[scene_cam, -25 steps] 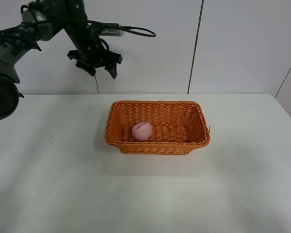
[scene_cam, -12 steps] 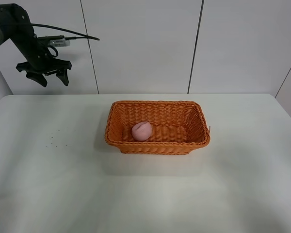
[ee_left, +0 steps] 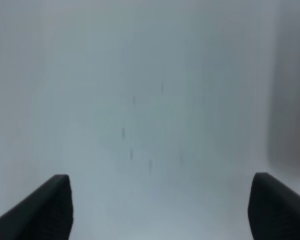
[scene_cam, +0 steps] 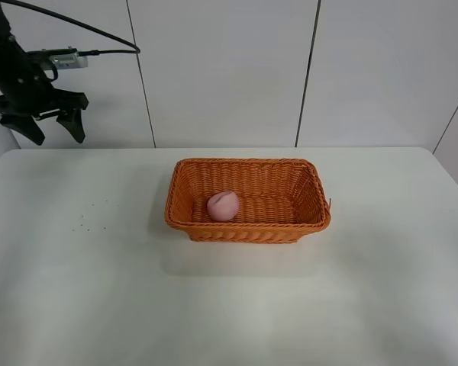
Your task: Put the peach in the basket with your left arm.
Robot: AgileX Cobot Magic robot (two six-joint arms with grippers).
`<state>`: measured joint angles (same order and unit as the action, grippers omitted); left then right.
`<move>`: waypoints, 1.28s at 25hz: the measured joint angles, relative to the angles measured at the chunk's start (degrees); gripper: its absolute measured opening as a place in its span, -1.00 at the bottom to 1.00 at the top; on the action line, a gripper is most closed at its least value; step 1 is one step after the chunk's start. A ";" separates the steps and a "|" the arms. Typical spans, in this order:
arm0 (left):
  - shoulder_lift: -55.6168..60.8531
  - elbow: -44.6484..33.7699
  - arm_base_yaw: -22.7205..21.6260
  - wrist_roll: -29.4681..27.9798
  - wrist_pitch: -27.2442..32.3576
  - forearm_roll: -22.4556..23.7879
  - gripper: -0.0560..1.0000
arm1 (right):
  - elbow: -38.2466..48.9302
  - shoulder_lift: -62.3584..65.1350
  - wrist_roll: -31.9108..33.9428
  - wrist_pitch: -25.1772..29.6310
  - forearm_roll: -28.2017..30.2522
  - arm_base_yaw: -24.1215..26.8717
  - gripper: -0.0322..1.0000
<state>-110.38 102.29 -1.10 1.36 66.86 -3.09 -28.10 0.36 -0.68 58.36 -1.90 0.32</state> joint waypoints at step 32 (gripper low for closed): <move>109.54 -73.49 0.00 0.11 -6.39 3.09 0.52 | 0.00 0.00 0.00 0.00 0.00 0.00 0.41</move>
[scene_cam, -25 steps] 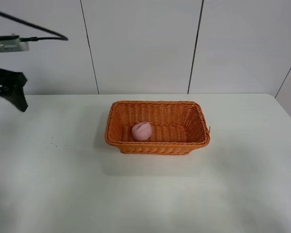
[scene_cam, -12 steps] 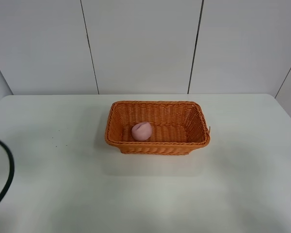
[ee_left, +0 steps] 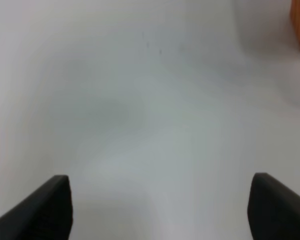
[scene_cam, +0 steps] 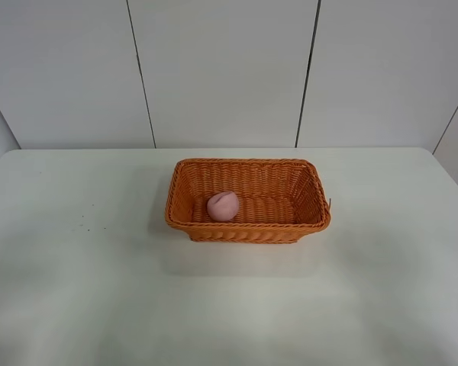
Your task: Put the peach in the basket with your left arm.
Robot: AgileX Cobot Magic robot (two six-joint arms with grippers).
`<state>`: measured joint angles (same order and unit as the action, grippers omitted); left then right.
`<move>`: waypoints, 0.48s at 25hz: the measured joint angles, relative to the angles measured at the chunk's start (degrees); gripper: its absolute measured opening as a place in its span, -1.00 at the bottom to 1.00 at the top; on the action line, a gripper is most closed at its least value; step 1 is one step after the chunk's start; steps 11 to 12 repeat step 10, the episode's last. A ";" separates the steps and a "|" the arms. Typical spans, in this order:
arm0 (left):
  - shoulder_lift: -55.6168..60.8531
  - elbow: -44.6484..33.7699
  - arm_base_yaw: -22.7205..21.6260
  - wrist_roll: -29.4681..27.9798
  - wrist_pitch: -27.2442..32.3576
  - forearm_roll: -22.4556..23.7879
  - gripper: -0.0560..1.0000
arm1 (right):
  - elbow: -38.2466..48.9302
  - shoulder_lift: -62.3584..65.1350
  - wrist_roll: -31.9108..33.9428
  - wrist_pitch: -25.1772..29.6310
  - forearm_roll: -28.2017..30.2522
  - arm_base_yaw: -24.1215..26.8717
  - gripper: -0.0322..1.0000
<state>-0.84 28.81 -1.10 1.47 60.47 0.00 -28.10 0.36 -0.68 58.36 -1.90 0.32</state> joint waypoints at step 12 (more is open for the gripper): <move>1.02 0.00 0.00 -0.12 0.00 0.00 0.52 | 0.00 0.00 0.00 0.00 0.00 0.00 0.41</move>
